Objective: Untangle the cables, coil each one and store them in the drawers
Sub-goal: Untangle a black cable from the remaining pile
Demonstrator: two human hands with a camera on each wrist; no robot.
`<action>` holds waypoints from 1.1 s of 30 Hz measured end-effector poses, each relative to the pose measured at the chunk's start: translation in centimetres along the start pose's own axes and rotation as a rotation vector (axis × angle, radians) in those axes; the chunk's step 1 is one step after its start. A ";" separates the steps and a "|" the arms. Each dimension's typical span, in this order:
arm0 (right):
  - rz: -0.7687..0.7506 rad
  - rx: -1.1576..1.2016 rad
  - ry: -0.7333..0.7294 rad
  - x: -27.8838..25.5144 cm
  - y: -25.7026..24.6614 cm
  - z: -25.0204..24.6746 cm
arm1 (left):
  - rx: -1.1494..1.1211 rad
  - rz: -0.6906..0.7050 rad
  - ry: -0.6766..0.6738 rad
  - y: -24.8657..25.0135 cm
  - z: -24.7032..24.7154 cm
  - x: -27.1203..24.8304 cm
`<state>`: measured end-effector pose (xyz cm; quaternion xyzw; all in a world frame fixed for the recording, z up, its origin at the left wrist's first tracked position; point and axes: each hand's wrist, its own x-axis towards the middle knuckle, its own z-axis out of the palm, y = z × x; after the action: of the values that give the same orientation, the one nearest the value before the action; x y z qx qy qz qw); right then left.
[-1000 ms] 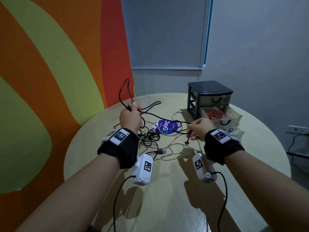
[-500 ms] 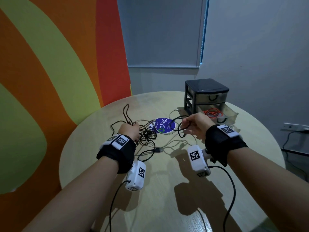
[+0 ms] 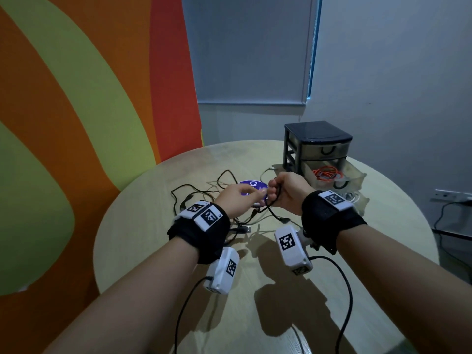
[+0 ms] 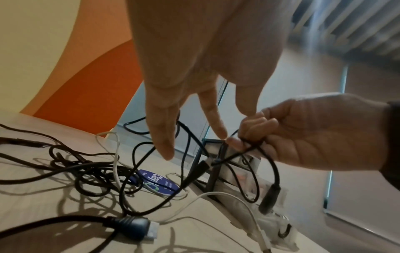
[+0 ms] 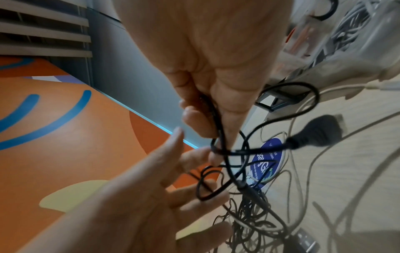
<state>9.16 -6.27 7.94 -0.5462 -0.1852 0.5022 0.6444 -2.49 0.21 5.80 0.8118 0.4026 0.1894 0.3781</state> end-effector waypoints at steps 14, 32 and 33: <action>-0.009 -0.212 -0.127 0.3 0.1 -1.5 | 0.044 -0.006 -0.077 1.1 -0.8 -0.3; -0.190 -0.324 -0.123 0.3 0.0 -2.1 | -0.102 -0.052 0.017 1.7 -0.6 -0.1; -0.194 -0.311 -0.153 0.3 0.2 -1.8 | -0.059 -0.073 -0.025 1.9 -0.3 -0.2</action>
<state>10.62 -6.97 7.12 -0.5788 -0.3607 0.4431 0.5818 -1.87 -0.56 7.43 0.7875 0.4215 0.1772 0.4133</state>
